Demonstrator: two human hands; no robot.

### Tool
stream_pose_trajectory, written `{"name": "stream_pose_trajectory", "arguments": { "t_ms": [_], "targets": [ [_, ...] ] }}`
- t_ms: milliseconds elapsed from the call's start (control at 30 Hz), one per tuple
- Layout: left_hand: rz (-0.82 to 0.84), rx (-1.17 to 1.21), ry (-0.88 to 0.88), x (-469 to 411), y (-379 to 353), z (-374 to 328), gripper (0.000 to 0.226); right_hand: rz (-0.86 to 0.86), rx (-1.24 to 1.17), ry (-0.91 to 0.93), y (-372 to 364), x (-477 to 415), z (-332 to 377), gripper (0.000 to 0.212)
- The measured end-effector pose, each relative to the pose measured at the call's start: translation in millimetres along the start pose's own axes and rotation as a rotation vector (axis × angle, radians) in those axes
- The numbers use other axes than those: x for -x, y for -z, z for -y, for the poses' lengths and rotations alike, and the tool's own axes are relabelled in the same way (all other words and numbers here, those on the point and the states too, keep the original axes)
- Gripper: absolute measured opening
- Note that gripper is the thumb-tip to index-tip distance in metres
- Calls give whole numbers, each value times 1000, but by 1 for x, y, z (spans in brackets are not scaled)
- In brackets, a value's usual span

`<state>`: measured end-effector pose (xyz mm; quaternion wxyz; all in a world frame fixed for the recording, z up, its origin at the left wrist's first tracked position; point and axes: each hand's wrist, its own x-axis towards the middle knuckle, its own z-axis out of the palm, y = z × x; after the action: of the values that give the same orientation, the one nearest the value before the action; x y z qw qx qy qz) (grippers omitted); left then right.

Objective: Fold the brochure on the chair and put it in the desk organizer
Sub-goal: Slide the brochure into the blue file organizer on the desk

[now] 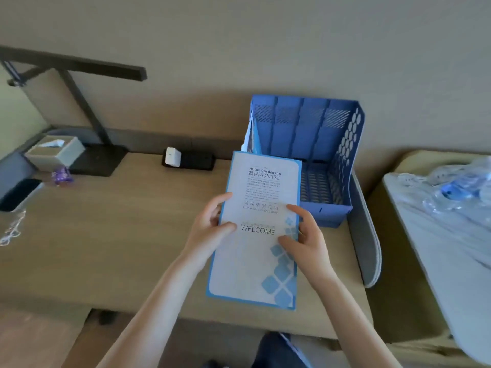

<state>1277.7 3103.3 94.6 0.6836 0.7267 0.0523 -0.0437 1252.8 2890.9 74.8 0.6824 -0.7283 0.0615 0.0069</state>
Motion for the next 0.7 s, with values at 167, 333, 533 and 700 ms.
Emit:
{"name": "stream_pose_trajectory", "arguments": {
  "t_ms": [167, 333, 533, 700],
  "targets": [
    [107, 0, 13, -33, -26, 9, 62, -96, 30, -48, 20, -17, -7, 59],
    [141, -18, -15, -67, -45, -1, 62, -116, 59, -50, 42, -61, -5, 62],
    [148, -140, -157, -125, -56, -43, 66, -44, 108, 94, 69, -145, 28, 64],
    [34, -212, -292, -172, -73, -68, 68, -3, 290, 275, 78, -227, 58, 67]
  ]
}}
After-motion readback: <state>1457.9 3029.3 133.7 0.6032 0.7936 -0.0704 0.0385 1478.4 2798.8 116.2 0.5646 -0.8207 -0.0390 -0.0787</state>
